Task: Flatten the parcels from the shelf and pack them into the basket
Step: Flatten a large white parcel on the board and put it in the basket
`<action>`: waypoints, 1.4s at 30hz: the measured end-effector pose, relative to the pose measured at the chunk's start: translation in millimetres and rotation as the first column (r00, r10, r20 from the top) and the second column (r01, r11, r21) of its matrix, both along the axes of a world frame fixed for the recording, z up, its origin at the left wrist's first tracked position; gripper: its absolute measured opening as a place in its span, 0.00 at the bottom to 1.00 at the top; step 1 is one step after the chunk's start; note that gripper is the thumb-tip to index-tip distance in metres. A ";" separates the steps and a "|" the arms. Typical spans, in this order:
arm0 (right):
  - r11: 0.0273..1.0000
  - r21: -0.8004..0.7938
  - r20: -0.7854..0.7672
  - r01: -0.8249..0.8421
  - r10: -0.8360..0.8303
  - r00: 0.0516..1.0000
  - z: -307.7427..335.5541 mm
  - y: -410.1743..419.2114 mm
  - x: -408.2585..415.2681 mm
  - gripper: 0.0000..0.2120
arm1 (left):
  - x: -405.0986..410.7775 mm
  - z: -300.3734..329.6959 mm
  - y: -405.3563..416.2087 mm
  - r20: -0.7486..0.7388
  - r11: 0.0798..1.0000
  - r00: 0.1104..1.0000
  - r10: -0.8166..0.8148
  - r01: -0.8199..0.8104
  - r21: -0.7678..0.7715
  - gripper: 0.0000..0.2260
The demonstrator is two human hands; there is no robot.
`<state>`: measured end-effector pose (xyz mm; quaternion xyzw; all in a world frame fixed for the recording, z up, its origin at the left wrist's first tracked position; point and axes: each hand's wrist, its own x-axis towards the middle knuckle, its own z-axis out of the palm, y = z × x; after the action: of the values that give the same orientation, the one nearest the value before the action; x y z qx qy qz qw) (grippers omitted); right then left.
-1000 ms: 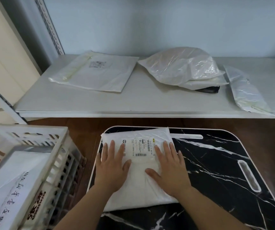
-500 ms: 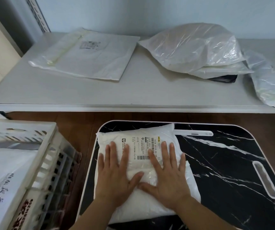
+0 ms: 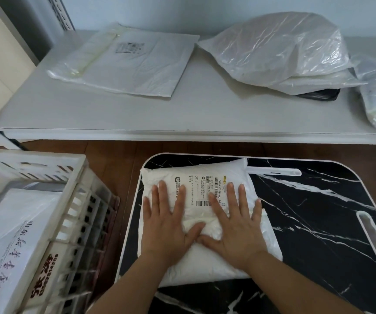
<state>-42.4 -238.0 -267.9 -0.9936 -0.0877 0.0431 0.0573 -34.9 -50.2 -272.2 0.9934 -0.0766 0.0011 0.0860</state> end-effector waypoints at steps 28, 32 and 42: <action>0.993 -0.103 -0.299 -0.059 0.026 0.954 20.8 0.3 8.7 0.44 | 7.5 -3.1 -3.2 -0.049 0.998 0.998 0.028 -0.025 0.060 0.38; 0.992 -0.109 -0.293 -0.057 0.023 0.956 20.0 0.2 9.5 0.43 | 7.7 -2.5 -3.3 -0.055 0.998 0.998 0.030 -0.027 0.061 0.38; 0.997 -0.033 0.113 -0.073 0.077 0.991 18.2 13.0 32.9 0.28 | 7.1 -5.2 -2.7 -0.045 0.998 0.998 0.036 -0.033 0.052 0.35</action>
<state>-9.5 -225.0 -249.7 -0.9911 -0.1276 -0.0106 0.0364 -27.8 -52.9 -277.4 0.9962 -0.0574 -0.0222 0.0621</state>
